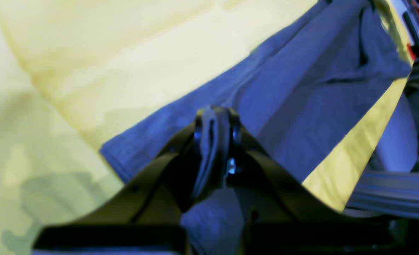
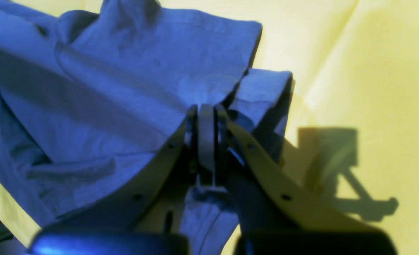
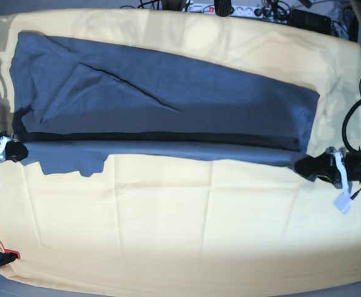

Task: Fold the T-shirt properly
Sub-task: 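Lift the held edge and fold it over the shirt body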

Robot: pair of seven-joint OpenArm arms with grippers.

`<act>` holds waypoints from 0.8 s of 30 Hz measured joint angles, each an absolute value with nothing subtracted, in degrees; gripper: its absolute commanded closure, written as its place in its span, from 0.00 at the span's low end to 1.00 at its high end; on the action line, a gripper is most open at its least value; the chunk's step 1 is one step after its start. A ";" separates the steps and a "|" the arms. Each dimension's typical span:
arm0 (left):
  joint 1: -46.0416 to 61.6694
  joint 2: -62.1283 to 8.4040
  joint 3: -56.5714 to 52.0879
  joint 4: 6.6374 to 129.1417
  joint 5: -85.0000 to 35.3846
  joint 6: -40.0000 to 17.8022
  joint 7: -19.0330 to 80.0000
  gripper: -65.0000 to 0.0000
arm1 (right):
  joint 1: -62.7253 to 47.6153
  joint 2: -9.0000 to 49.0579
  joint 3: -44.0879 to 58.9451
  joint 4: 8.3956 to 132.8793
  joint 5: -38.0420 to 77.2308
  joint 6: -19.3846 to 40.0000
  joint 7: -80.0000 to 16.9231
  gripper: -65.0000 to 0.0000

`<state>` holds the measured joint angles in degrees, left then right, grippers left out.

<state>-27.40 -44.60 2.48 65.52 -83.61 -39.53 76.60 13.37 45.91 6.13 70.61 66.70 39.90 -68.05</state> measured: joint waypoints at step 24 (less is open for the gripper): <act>-19.88 -47.33 2.57 68.90 -83.85 -35.97 78.56 0.44 | 8.86 47.48 6.13 70.72 67.11 39.92 -70.46 1.00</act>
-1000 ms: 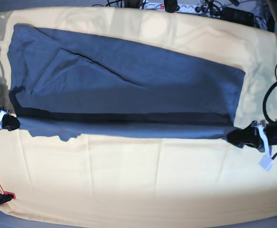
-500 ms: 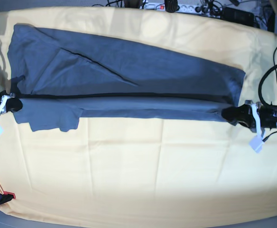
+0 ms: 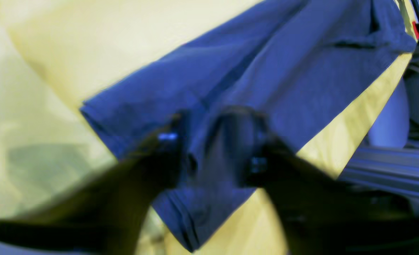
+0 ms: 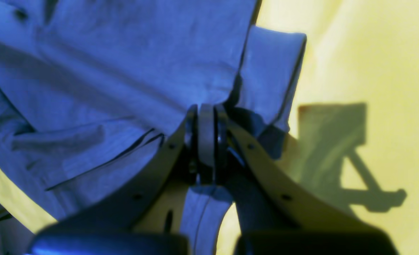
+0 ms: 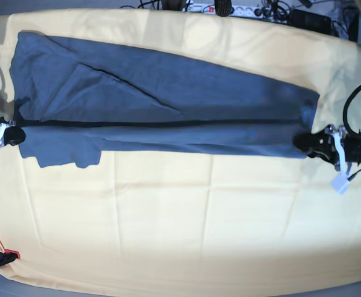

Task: Fold the T-shirt properly
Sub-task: 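Lift the held edge and fold it over the shirt body, then regrasp the folded edge near the sleeve with the right gripper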

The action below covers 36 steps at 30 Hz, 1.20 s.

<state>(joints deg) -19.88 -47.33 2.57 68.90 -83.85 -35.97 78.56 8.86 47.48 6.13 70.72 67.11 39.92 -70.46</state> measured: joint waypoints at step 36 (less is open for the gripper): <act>-15.55 -48.42 2.57 68.86 -83.64 -34.70 78.06 0.43 | 13.82 33.06 6.31 61.78 40.53 37.39 -42.26 0.37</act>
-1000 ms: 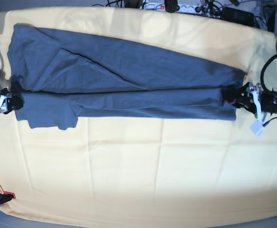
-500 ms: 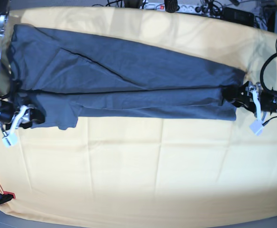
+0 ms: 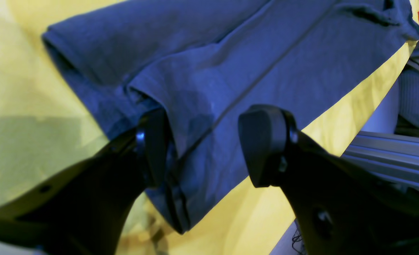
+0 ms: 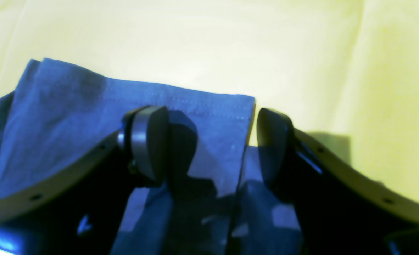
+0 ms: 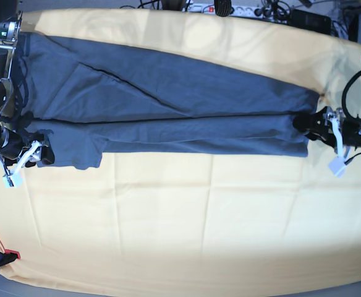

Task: Fold the T-shirt properly
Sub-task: 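Regrasp the folded edge near the sleeve with the right gripper, then open the left gripper, move it to the shirt's hem end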

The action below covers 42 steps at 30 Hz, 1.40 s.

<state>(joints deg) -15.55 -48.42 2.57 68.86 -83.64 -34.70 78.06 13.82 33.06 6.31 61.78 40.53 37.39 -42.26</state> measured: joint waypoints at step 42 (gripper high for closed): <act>-15.55 -48.45 2.57 68.90 -83.61 -34.72 76.99 0.43 | -6.72 43.31 6.24 94.87 75.53 39.70 -75.81 1.00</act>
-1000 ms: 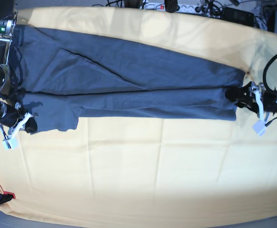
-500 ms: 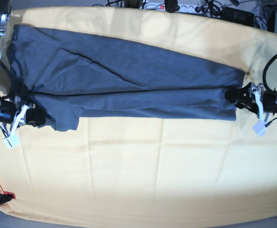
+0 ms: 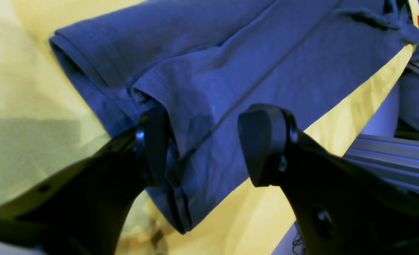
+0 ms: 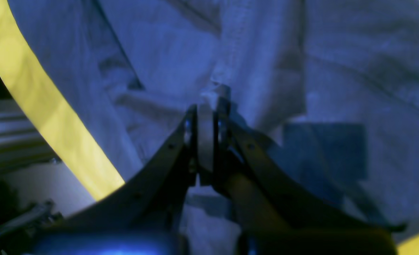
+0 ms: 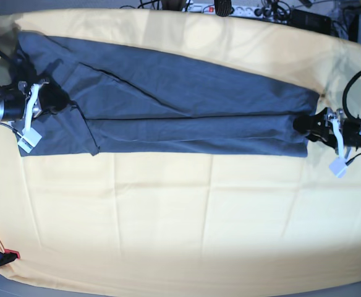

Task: Fold the T-shirt properly
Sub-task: 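Open the left gripper, move it to the shirt's hem end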

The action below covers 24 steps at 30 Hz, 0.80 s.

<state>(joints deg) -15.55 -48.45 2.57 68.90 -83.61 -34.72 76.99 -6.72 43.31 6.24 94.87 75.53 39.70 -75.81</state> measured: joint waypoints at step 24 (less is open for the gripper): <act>-20.67 -55.61 2.57 68.90 -83.68 -32.99 76.97 0.43 | -13.32 50.02 6.24 97.17 79.29 39.72 -80.42 1.00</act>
